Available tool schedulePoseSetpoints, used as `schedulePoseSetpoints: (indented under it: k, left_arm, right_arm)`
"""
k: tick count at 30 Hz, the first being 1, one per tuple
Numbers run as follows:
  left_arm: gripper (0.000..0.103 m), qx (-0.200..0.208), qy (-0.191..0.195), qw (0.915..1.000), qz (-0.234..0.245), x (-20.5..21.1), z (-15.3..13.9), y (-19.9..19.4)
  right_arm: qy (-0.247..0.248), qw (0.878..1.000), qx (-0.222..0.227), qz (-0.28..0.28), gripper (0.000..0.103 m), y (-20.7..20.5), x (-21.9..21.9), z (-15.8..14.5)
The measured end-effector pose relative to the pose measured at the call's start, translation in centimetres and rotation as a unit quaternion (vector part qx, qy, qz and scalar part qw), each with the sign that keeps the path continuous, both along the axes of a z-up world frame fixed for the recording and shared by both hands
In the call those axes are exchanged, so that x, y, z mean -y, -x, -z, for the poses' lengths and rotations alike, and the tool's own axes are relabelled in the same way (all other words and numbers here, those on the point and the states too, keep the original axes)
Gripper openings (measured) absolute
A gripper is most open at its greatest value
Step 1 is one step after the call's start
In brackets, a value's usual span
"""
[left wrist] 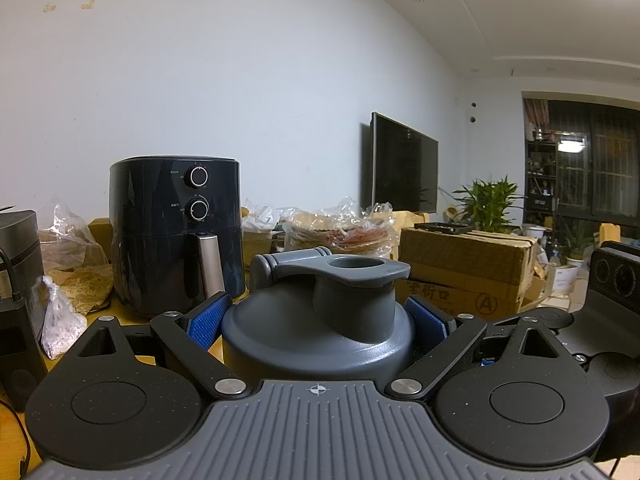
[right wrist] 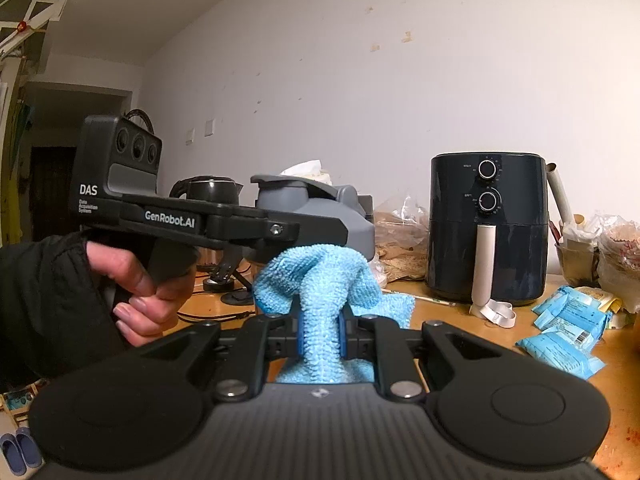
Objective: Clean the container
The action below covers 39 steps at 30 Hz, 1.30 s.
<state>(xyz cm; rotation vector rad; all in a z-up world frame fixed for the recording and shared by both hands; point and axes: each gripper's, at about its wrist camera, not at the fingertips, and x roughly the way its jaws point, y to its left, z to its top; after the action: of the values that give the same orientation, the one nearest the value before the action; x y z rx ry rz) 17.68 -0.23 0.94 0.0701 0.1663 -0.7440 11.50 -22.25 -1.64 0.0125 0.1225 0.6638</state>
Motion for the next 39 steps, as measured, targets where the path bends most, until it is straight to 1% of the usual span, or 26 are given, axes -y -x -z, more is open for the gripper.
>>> schedulePoseSetpoints:
  k: [17,25,31,39]
  left_arm:
    - [0.095,0.0,0.0,1.0,0.0,-0.3,0.1,-0.1]
    - [0.095,0.0,0.0,1.0,0.0,-0.3,0.1,-0.1]
    - [0.095,-0.001,-0.001,1.0,0.0,-0.3,0.1,-0.1]
    - [0.095,-0.001,-0.001,1.0,0.0,-0.3,0.1,-0.1]
  right_arm:
    - [0.003,1.0,0.003,0.008,0.009,1.9,1.8,0.4]
    - [-0.007,1.0,-0.005,0.017,0.009,3.0,2.9,0.1]
    - [0.0,1.0,-0.016,0.015,0.01,3.1,3.3,0.0]
    - [0.004,1.0,-0.013,0.019,0.011,3.8,3.8,-0.2]
